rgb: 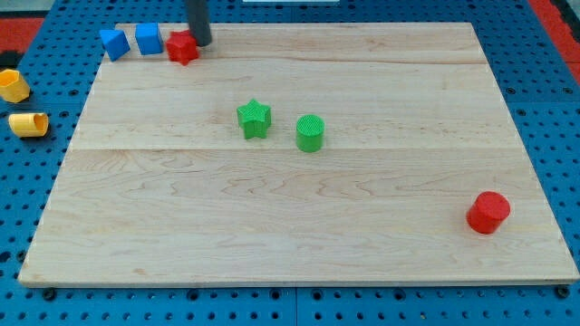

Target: Move green blocks diagonally up

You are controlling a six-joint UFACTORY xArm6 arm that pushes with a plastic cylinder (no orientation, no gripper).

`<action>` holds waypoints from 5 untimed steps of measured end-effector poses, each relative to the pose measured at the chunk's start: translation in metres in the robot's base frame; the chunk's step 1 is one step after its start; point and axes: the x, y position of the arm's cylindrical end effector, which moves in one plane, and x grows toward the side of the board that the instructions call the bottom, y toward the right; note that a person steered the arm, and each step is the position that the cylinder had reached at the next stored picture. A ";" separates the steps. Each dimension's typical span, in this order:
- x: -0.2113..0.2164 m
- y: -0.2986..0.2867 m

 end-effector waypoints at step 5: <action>0.195 0.199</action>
